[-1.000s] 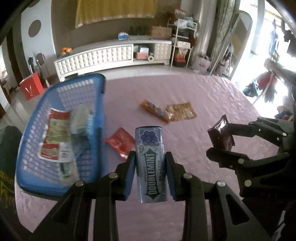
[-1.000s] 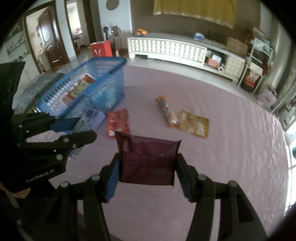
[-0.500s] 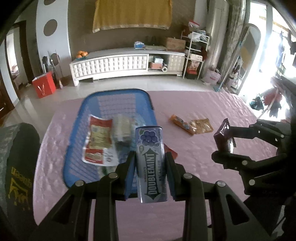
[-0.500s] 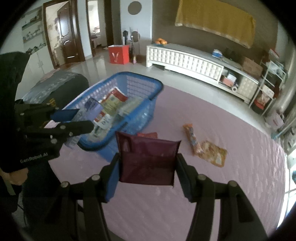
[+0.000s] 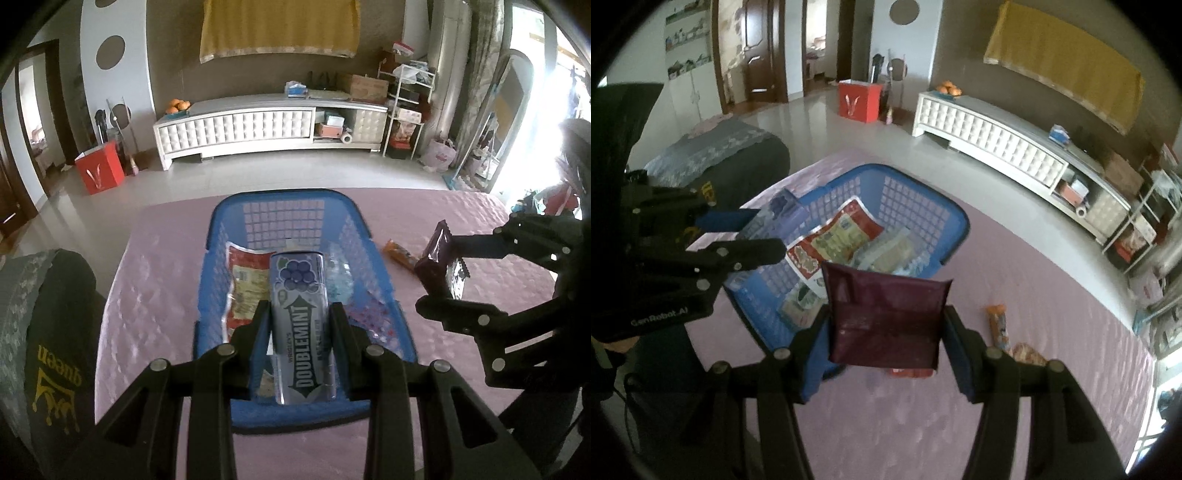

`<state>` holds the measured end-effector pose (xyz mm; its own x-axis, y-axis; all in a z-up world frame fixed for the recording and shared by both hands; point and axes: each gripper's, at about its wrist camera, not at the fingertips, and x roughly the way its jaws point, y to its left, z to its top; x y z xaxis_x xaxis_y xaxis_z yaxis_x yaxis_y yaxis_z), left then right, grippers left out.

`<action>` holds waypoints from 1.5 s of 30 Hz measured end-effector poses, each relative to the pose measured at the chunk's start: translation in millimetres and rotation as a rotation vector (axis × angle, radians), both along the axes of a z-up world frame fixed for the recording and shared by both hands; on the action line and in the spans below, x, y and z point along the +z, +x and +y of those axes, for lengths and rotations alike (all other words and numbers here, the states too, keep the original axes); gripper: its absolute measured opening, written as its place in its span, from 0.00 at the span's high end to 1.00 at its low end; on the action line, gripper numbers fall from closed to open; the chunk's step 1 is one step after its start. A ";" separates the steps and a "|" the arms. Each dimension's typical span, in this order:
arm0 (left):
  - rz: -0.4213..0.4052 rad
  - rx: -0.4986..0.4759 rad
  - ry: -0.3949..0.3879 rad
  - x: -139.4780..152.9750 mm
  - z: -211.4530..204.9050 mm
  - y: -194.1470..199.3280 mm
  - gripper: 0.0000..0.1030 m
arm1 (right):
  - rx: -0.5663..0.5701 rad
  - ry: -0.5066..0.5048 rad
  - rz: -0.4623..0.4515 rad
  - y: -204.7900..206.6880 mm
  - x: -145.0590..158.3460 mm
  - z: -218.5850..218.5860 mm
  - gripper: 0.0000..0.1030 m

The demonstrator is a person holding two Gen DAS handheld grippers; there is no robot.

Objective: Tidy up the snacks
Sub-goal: 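Carry the gum tin and maroon packet over the blue basket with both tools, then open both tools to drop the gum tin and maroon packet into the basket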

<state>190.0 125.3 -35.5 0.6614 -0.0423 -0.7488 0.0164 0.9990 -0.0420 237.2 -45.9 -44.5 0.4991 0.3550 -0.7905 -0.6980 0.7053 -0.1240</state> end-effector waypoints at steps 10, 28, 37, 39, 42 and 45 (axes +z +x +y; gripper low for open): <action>0.049 -0.015 0.006 -17.7 30.7 46.5 0.72 | 0.024 -0.083 0.027 39.4 -22.9 33.8 0.40; 0.130 -0.050 0.039 -53.7 41.9 107.4 0.70 | 0.021 -0.164 0.041 94.0 -43.1 58.3 0.39; 0.070 -0.061 0.090 -30.6 36.6 89.1 0.33 | -0.003 -0.188 0.047 90.1 -46.3 49.8 0.16; 0.067 -0.056 0.089 -24.9 36.1 83.9 0.33 | -0.011 -0.167 0.055 87.2 -41.0 44.8 0.16; 0.052 -0.048 0.087 -11.3 33.8 73.6 0.33 | -0.020 -0.145 0.053 78.4 -28.8 34.8 0.16; 0.033 -0.050 0.092 3.0 26.6 60.5 0.33 | -0.030 -0.145 0.023 65.5 -12.4 22.7 0.16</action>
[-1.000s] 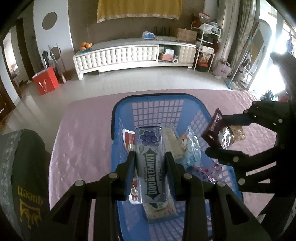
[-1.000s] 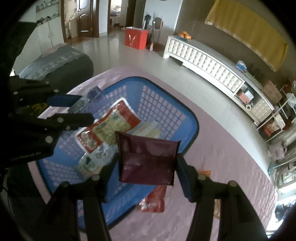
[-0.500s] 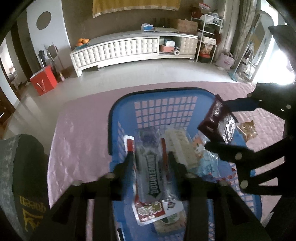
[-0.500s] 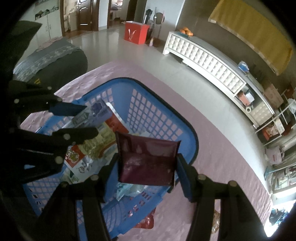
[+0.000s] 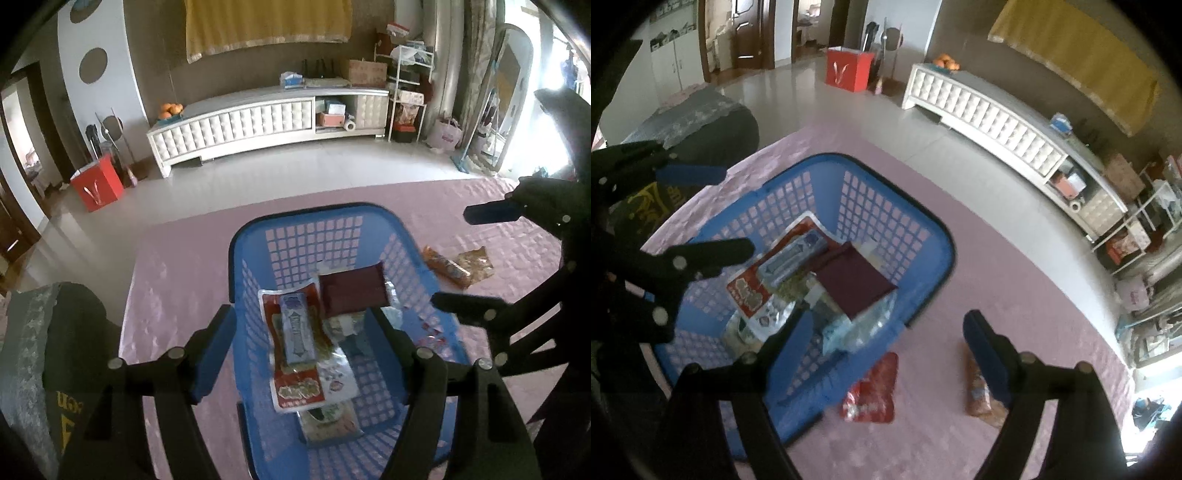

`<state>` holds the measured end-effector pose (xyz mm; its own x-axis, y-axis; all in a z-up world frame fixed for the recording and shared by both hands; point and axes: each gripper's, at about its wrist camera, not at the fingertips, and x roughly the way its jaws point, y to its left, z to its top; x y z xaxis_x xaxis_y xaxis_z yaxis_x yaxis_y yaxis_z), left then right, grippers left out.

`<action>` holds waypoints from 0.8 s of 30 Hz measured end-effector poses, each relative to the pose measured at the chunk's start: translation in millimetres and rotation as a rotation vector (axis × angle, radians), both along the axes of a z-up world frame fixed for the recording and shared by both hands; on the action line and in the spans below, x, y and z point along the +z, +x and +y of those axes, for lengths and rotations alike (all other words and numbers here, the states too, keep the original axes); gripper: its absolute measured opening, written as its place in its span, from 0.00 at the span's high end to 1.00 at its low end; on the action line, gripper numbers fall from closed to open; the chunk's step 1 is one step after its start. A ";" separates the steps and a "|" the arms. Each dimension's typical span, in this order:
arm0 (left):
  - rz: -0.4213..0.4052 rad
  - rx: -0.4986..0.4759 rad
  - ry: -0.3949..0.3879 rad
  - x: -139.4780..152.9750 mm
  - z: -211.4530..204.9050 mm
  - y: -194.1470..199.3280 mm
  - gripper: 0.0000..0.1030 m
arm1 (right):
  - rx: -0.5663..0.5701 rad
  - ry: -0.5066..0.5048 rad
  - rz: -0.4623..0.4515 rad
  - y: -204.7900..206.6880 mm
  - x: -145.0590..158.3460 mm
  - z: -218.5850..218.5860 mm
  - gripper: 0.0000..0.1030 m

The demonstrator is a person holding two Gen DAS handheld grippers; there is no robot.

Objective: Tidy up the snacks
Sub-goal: 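Withdraw both tools toward the red packet and orange snack bags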

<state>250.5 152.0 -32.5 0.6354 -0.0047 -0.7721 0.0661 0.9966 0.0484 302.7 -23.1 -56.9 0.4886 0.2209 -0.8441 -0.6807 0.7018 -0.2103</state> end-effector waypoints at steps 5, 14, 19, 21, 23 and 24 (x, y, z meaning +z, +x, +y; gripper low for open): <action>-0.038 -0.011 0.003 25.3 -23.5 -21.9 0.27 | -0.021 0.016 -0.038 -23.1 25.4 -27.3 0.16; -0.075 -0.060 0.016 48.8 -81.2 -40.8 0.26 | -0.103 0.045 -0.057 -40.2 43.9 -92.0 0.16; -0.062 -0.066 -0.012 42.6 -114.0 -44.2 0.26 | -0.144 0.074 -0.047 -43.9 43.0 -123.6 0.16; -0.053 -0.085 -0.006 35.3 -134.1 -47.3 0.26 | -0.147 0.082 -0.046 -48.4 39.7 -134.7 0.16; -0.054 -0.083 0.016 28.5 -150.5 -50.7 0.26 | -0.151 0.090 -0.046 -51.3 34.8 -145.9 0.16; -0.057 -0.079 0.022 25.6 -158.2 -52.5 0.26 | -0.155 0.092 -0.045 -52.6 32.3 -150.8 0.16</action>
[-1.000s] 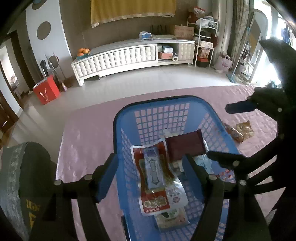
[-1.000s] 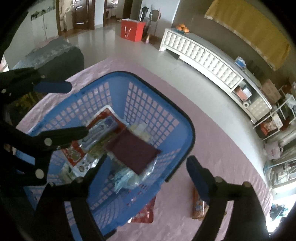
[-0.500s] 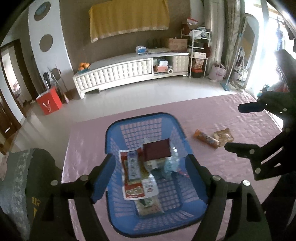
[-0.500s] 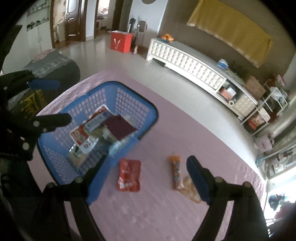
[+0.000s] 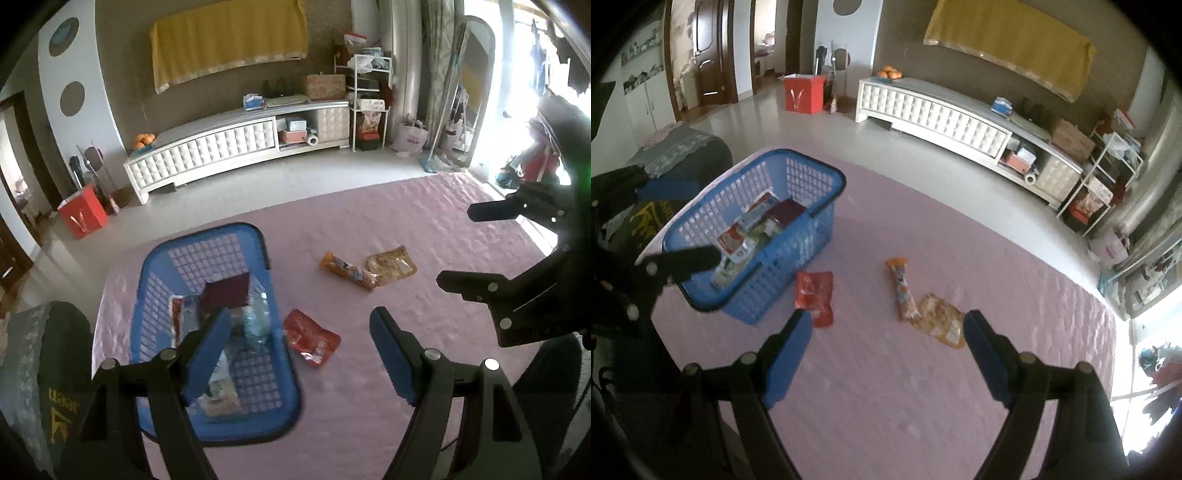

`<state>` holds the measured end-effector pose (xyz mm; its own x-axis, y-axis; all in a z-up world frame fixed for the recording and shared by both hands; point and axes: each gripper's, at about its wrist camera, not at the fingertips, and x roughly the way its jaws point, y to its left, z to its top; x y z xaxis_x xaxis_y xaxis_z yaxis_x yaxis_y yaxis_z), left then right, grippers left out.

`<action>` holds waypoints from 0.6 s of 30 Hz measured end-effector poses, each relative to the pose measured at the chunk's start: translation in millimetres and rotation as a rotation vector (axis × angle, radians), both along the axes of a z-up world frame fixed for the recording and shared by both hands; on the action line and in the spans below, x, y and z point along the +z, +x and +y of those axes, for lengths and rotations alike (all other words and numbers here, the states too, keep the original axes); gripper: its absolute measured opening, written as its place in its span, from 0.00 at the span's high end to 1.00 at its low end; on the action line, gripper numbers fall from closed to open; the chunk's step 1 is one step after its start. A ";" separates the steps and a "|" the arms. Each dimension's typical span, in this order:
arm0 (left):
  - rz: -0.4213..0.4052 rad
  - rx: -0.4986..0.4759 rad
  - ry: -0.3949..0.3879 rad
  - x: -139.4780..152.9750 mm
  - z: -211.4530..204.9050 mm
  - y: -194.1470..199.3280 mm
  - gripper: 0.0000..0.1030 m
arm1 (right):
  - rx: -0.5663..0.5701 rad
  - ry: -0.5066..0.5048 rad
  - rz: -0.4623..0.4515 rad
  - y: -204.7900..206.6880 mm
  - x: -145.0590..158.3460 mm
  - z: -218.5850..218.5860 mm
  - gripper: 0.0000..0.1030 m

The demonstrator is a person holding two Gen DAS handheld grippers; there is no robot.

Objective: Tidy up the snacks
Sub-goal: 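Withdraw both tools toward the red packet and orange snack bags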

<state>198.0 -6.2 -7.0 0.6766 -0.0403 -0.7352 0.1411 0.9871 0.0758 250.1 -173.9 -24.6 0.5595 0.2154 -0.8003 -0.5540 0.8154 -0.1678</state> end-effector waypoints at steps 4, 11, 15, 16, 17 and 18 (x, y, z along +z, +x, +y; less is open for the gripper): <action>-0.006 0.023 -0.031 -15.4 -23.8 -8.5 0.26 | -0.018 0.021 0.010 -5.3 -13.3 -22.3 0.16; 0.012 0.156 -0.156 -50.4 -38.0 -9.0 0.26 | -0.023 0.053 0.034 -11.8 -40.9 -54.9 0.16; 0.038 0.244 -0.193 -77.5 -45.6 -11.5 0.24 | -0.034 0.099 0.044 -8.0 -55.7 -66.0 0.16; 0.036 0.264 -0.191 -84.5 -47.4 -11.3 0.24 | -0.036 0.109 0.046 -5.7 -60.7 -67.9 0.16; 0.041 0.288 -0.186 -93.4 -49.8 -9.3 0.23 | -0.038 0.112 0.049 -2.5 -67.0 -69.5 0.16; 0.053 0.307 -0.179 -100.6 -51.3 -7.0 0.23 | -0.039 0.110 0.053 0.6 -72.9 -70.5 0.16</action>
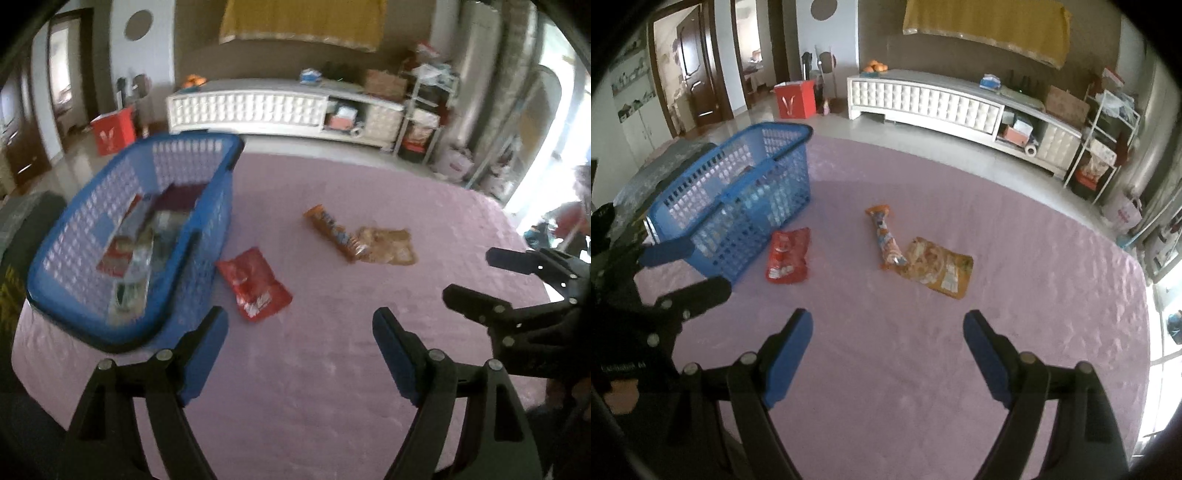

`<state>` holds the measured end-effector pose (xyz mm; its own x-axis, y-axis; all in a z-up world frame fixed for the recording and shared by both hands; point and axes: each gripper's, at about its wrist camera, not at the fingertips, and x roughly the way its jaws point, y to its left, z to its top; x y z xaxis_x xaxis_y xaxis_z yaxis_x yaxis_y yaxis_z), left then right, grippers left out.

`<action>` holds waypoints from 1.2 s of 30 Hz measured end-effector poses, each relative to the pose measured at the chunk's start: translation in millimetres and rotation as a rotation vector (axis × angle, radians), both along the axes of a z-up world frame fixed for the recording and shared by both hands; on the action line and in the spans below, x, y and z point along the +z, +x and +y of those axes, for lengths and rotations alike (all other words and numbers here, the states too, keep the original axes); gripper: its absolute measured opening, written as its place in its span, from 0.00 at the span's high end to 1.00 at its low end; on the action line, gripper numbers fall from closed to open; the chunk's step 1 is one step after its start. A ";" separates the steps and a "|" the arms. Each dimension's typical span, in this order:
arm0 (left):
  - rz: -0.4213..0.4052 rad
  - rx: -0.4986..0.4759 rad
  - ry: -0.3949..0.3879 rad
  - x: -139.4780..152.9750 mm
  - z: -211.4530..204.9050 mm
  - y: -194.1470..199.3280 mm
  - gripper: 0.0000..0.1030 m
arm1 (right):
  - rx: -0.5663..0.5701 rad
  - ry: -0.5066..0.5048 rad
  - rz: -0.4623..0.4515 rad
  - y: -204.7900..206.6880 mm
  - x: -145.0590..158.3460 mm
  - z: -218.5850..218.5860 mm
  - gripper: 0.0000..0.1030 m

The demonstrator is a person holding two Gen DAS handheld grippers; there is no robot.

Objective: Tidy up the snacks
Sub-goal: 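Withdraw both tools toward the red packet and orange snack bags, then grasp the red sauce packet with the left tool and lift it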

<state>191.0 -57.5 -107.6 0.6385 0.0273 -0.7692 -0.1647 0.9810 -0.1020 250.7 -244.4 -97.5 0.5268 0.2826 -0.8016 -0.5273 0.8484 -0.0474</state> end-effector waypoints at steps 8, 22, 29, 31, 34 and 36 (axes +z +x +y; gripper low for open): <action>0.051 0.126 0.012 -47.0 1.4 22.7 0.24 | 0.017 -0.011 0.029 26.8 -44.6 0.9 0.16; 0.121 0.267 0.044 -91.0 18.7 68.0 0.24 | 0.001 -0.087 0.040 71.5 -84.4 20.7 0.16; 0.151 0.320 0.034 -108.4 26.6 86.8 0.24 | 0.001 -0.099 0.039 84.5 -94.8 25.2 0.16; 0.149 0.333 0.042 -109.3 26.8 93.5 0.24 | 0.006 -0.113 0.032 85.5 -96.6 26.9 0.16; 0.125 0.341 0.059 -109.9 25.8 101.1 0.24 | 0.008 -0.119 0.035 89.2 -99.0 27.1 0.16; 0.123 0.346 0.060 -109.9 25.9 106.5 0.24 | 0.004 -0.115 0.047 91.9 -100.6 26.0 0.16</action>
